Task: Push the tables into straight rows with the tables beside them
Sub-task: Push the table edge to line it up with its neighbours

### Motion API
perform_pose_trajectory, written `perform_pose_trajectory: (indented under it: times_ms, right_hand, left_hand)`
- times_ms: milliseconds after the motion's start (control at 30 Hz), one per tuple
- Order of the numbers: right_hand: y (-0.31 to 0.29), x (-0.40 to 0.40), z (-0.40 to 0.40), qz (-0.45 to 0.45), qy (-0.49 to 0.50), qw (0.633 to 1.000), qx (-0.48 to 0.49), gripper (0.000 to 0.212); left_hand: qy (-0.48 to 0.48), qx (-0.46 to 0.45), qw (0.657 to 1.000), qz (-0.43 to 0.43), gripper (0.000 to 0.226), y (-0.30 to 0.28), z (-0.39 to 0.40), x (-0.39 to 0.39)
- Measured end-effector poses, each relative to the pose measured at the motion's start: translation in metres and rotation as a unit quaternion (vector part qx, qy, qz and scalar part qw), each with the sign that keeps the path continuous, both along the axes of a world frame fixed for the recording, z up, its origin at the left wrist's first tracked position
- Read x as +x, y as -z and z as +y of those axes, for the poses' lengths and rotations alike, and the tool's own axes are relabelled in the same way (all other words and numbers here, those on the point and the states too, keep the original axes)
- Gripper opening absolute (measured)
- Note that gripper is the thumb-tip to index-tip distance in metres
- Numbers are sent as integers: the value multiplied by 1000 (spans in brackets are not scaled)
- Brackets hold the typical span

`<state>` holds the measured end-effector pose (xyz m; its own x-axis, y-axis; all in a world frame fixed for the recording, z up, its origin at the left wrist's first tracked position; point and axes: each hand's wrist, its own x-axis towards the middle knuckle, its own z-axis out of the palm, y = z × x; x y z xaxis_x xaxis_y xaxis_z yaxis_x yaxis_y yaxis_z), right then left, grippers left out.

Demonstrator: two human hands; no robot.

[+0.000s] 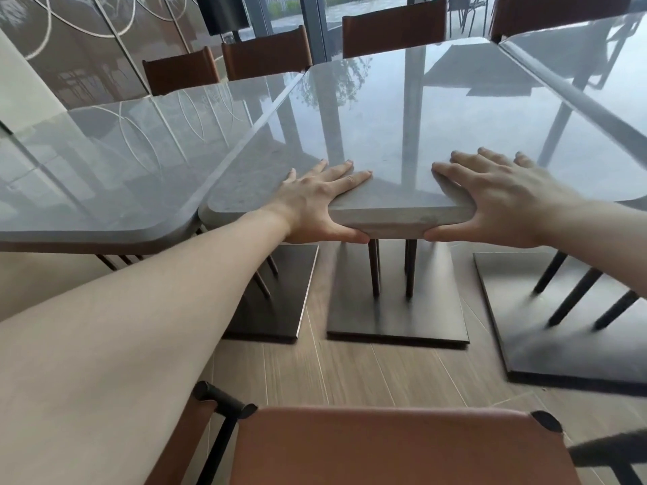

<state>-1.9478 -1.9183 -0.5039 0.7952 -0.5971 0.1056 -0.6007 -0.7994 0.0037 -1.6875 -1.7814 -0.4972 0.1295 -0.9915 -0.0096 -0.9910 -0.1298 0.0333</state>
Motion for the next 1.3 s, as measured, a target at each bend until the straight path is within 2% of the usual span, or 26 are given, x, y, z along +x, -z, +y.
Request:
perform_pose_trajectory:
  times_ms: [233, 967, 1167, 1300]
  right_hand:
    - [-1, -1, 2, 4, 8, 1000, 0, 128]
    - [-14, 1, 9, 30, 52, 994, 89, 127]
    - [-13, -3, 37, 10, 115, 989, 92, 109]
    - [-22, 3, 69, 0, 187, 975, 123, 94]
  left_hand:
    - [-5, 5, 1000, -7, 106, 0, 1, -3]
    - [-18, 41, 999, 21, 112, -5, 3, -4]
    - [-88, 60, 993, 51, 112, -13, 12, -20]
    - [-146, 70, 986, 50, 102, -12, 31, -51]
